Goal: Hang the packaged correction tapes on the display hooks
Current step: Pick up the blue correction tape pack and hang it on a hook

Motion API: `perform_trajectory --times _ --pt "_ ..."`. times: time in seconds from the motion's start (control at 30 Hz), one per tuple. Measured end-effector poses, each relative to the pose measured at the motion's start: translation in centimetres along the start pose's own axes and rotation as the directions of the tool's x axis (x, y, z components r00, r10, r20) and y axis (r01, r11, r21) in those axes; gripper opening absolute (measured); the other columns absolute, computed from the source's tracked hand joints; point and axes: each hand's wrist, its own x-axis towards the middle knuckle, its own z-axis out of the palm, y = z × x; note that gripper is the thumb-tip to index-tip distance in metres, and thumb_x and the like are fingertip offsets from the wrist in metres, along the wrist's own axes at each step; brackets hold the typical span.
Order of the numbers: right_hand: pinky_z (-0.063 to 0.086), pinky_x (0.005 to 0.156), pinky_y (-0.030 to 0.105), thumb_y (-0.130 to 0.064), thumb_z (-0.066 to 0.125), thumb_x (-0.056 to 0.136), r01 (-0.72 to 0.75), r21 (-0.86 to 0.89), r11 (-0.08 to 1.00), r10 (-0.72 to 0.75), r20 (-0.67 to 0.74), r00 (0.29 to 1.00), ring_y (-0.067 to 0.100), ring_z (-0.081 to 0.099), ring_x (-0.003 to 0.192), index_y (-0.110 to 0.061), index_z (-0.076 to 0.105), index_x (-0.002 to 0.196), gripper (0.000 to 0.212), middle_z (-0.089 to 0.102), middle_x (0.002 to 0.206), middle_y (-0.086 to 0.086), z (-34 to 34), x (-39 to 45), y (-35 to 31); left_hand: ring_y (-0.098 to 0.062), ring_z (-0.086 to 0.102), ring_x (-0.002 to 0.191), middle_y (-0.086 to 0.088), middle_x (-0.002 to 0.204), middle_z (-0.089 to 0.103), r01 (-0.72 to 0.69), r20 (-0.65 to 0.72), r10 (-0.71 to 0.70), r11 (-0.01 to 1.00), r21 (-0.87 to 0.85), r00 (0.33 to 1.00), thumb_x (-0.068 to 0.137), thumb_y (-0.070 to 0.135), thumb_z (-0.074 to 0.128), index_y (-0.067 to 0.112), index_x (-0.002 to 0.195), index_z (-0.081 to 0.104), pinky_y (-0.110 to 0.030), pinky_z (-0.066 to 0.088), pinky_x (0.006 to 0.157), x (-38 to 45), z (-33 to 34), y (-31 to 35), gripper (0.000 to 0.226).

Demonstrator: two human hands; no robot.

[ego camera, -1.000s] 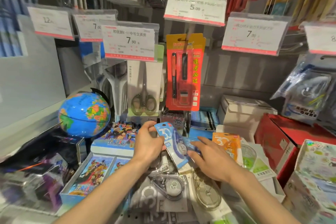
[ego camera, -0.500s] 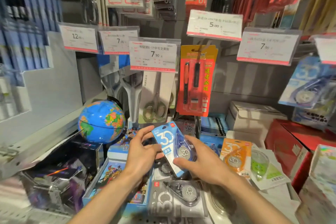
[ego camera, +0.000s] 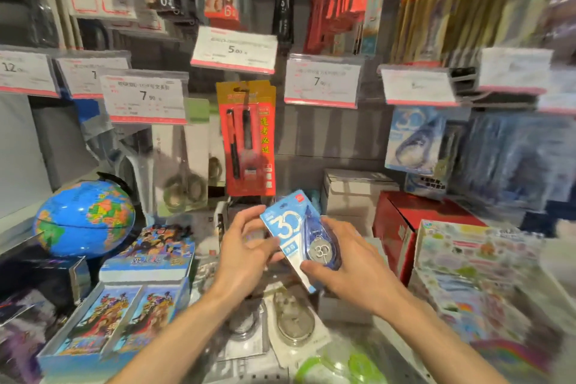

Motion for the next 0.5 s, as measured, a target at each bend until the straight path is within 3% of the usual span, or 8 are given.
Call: perform_trajectory --times 0.1,0.23,0.37,0.5 --pt "0.035 0.092 0.018 -0.048 0.070 0.079 0.025 -0.014 1.000 -0.026 -0.083 0.996 0.010 0.049 0.123 -0.030 0.040 0.140 0.071 0.052 0.132 -0.009 -3.5 -0.9 2.8 -0.010 0.072 0.063 -0.021 0.111 0.067 -0.071 -0.003 0.072 0.997 0.024 0.997 0.082 -0.023 0.062 0.006 0.127 0.053 -0.029 0.061 0.053 -0.6 4.9 0.9 0.054" --pt "0.043 0.100 0.036 -0.048 0.069 0.075 0.070 -0.025 0.997 -0.073 -0.198 0.977 0.016 0.050 0.124 -0.028 0.041 0.140 0.074 0.054 0.131 -0.006 -8.6 -1.8 6.8 -0.021 0.072 0.073 -0.013 0.105 0.070 -0.168 -0.032 0.169 0.985 0.040 0.985 0.079 -0.020 0.068 0.014 0.122 0.058 -0.041 0.064 0.066 -1.3 11.5 2.4 0.056" --pt "0.043 0.097 0.030 -0.044 0.074 0.075 0.113 -0.012 0.994 -0.112 -0.266 0.957 0.015 0.050 0.123 -0.025 0.043 0.140 0.075 0.055 0.129 -0.006 -12.8 -2.8 10.4 -0.013 0.072 0.061 0.001 0.095 0.071 -0.239 0.008 0.239 0.970 0.035 0.971 0.082 -0.019 0.066 0.020 0.118 0.057 -0.034 0.063 0.058 -2.5 17.4 4.1 0.054" --pt "0.038 0.092 0.020 -0.040 0.079 0.077 0.127 0.078 0.989 -0.099 -0.297 0.950 0.008 0.046 0.125 -0.029 0.039 0.143 0.078 0.048 0.132 -0.012 -15.2 -4.3 13.3 -0.013 0.072 0.065 -0.011 0.117 0.066 -0.290 0.064 0.284 0.948 0.128 0.957 0.086 -0.016 0.064 0.020 0.123 0.055 -0.027 0.061 0.060 -3.3 21.3 5.1 0.052"
